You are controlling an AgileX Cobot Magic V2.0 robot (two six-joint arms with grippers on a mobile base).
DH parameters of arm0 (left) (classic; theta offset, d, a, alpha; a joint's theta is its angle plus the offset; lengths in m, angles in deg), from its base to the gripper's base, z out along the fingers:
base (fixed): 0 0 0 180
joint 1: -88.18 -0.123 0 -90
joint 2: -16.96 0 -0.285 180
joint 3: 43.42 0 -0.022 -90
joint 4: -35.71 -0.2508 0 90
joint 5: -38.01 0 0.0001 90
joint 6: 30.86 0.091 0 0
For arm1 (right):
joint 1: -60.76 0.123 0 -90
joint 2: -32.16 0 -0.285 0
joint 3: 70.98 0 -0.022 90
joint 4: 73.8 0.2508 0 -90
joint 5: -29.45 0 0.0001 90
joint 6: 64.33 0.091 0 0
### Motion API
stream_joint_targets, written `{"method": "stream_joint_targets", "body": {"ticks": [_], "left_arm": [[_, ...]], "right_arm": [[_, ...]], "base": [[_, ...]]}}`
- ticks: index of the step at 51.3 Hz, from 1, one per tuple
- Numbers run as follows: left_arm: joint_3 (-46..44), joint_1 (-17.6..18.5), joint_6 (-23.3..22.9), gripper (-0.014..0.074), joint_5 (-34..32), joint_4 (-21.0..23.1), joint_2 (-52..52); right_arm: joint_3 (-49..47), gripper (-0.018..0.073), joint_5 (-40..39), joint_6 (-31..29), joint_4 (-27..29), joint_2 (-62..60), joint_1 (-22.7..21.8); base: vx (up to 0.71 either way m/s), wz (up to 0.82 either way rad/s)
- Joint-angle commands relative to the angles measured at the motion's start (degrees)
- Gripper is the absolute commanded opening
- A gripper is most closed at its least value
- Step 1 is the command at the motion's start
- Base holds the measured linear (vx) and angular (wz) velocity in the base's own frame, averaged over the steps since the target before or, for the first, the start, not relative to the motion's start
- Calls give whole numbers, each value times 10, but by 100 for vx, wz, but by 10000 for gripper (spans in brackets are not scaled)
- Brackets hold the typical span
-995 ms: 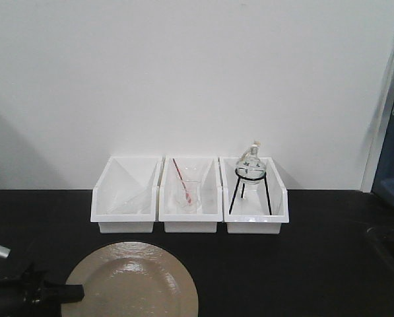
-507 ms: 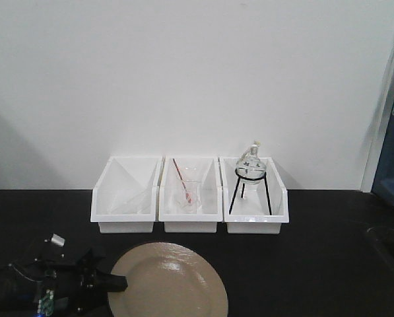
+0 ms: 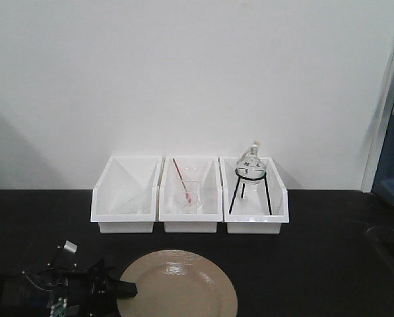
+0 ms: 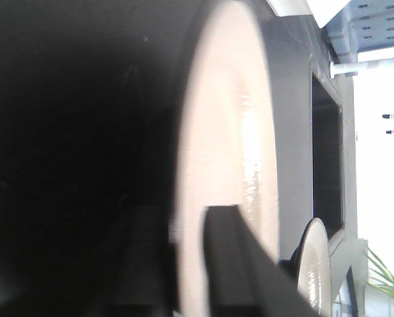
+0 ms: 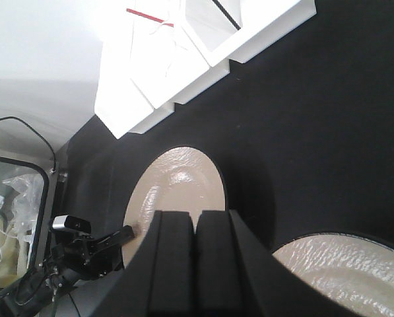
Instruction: Arrange circular plates on left workspace
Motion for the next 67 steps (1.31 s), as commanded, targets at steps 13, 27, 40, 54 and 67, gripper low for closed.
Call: {"method": "stream_joint_targets", "body": {"ticks": [13, 27, 40, 54, 67], "left_arm": [[-16, -29, 32, 575, 63, -23, 36], [-16, -110, 31, 551, 130, -132, 71], [-15, -174, 22, 491, 234, -211, 157], [-15, -175, 4, 482, 234, -212, 279], [-15, -169, 1, 482, 234, -213, 356]], "right_arm": [[-15, -2, 17, -18, 35, -15, -4], [-15, -2, 21, -20, 31, -15, -4], [-15, 34, 2, -32, -35, -15, -4], [-15, 368, 20, 72, -231, -15, -27], [-15, 648, 21, 173, -350, 2, -26]], "base": [[0, 0], [0, 0], [0, 0], [0, 0], [0, 0]]}}
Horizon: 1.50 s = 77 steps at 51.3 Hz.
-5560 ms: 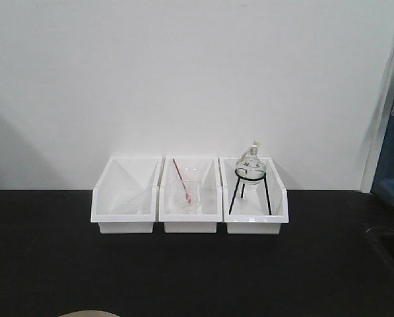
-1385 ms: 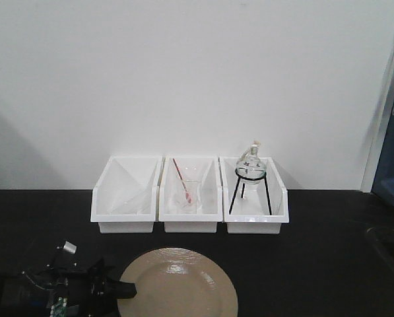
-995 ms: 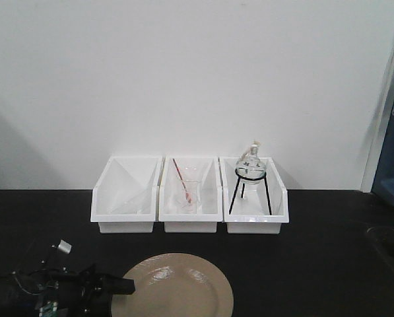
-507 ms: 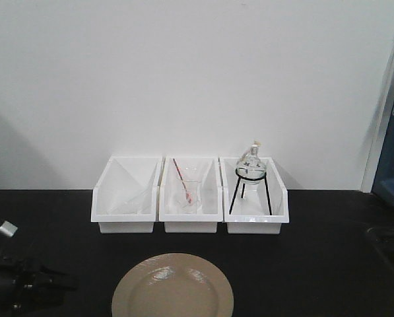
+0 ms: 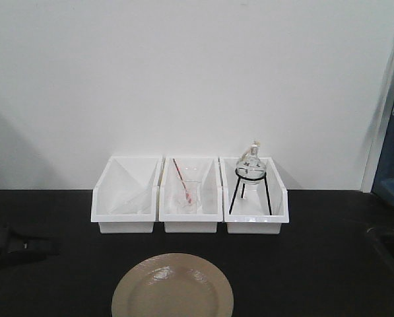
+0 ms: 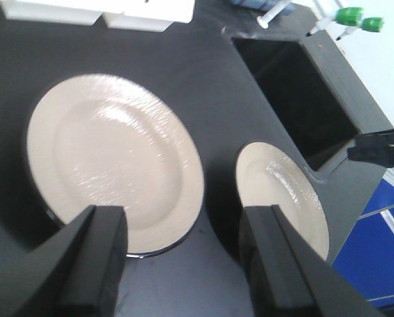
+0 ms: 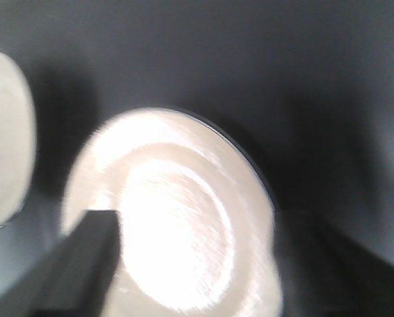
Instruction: Arrange circular plates on left workspace
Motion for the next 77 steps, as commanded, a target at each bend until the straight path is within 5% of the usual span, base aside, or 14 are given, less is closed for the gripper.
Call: {"method": "stream_joint_targets", "body": {"ticks": [1, 32, 46, 52, 60, 77], "left_arm": [[-15, 3, -5, 482, 36, 41, 42], [-15, 3, -16, 482, 20, 14, 114], [-15, 3, -26, 482, 14, 14, 114], [-15, 3, -37, 482, 15, 13, 114], [-15, 3, -45, 480, 14, 13, 114], [-15, 3, -46, 480, 15, 13, 114]], "right_arm": [[-15, 651, 8, 28, -24, 6, -3], [-15, 582, 33, -57, 59, 199, 0], [-15, 566, 12, -93, 94, 249, 65], [-15, 419, 7, -83, 104, 263, 74], [-15, -16, 26, -85, 119, 253, 71], [-34, -7, 34, -92, 261, 154, 71]], "base": [[0, 0], [0, 0], [0, 0], [0, 0], [0, 0], [0, 0]]}}
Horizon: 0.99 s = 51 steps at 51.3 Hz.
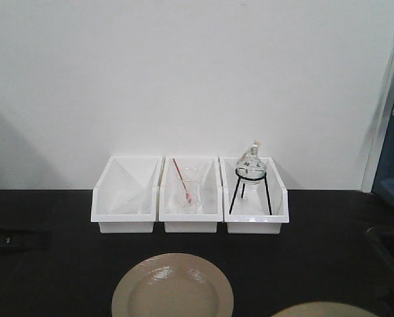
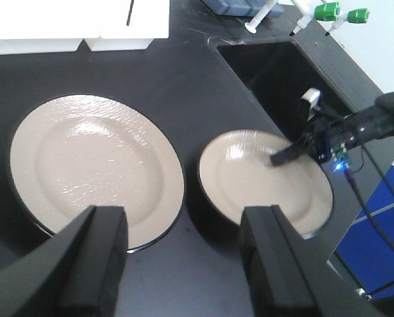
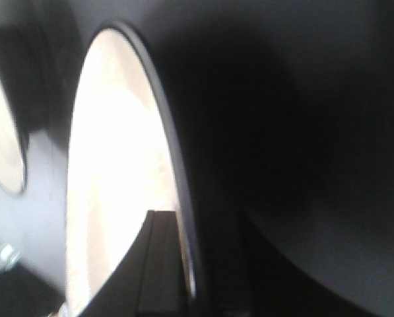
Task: Arrange circular plates on left workspace
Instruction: 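Grasp the rim of the second beige plate with the right gripper, then lift the held plate and lower it onto the first plate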
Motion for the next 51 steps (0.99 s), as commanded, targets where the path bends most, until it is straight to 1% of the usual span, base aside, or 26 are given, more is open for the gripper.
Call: {"method": "stream_joint_targets", "body": {"ticks": [1, 7, 10, 16, 20, 26, 29, 34, 39, 44, 51], "left_arm": [[-15, 3, -5, 480, 3, 45, 17], [-15, 3, -5, 480, 4, 45, 17], [-15, 3, -5, 480, 4, 45, 17], [-15, 3, -5, 480, 6, 45, 17], [-15, 3, -5, 480, 11, 45, 17], [-15, 3, -5, 480, 11, 45, 17], [-15, 3, -5, 480, 11, 44, 17], [-15, 3, -5, 480, 11, 44, 17], [-15, 3, -6, 480, 11, 41, 17], [-15, 3, -9, 480, 11, 41, 17], [-15, 3, -9, 480, 11, 41, 17]], "right_arm": [[-29, -6, 34, -1, 121, -66, -1], [-41, -5, 18, 5, 190, -98, 13], [-45, -5, 4, 7, 216, -102, 31], [-52, -5, -47, 15, 242, -101, 99], [-52, -5, -115, 15, 263, -98, 156], [-53, -5, -192, 12, 308, -79, 229], [-59, -5, -217, 4, 331, -61, 262], [-82, -5, -236, -17, 354, -30, 306], [-109, -5, -243, -18, 362, 4, 336], [-138, -5, -246, -18, 362, 39, 359], [-175, -5, -250, -30, 357, 80, 378]], "base": [[0, 0], [0, 0], [0, 0], [0, 0], [0, 0], [0, 0], [0, 0], [0, 0], [0, 0], [0, 0], [0, 0]]}}
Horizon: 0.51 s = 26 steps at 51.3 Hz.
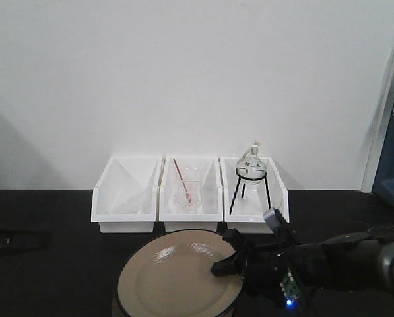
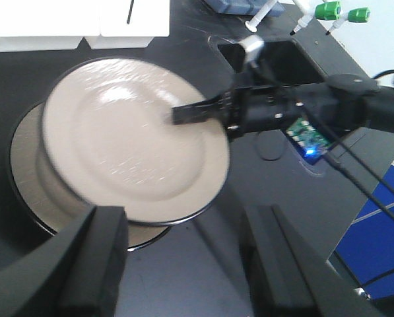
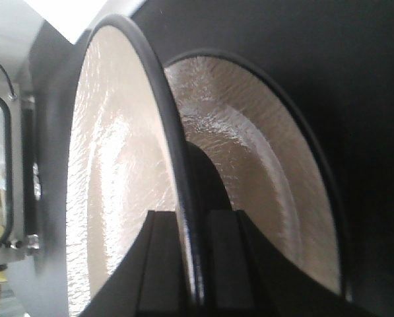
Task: Arrange circular plates on left workspace
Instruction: 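Lift the held plate and lower it onto the first plate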
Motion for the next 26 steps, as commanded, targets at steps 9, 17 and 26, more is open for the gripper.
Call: {"method": "stream_joint_targets", "body": {"ticks": [9, 17, 26], "left_arm": [[-15, 3, -5, 480, 11, 43, 17], [-15, 3, -5, 467, 12, 42, 17], [-15, 3, -5, 413, 12, 26, 17]], "right_arm": [[-61, 23, 22, -48, 38, 8, 16], [-62, 133, 22, -99, 36, 10, 17], [-62, 349, 22, -148, 26, 10, 17]], "base": [[0, 0], [0, 0], [0, 0]]}}
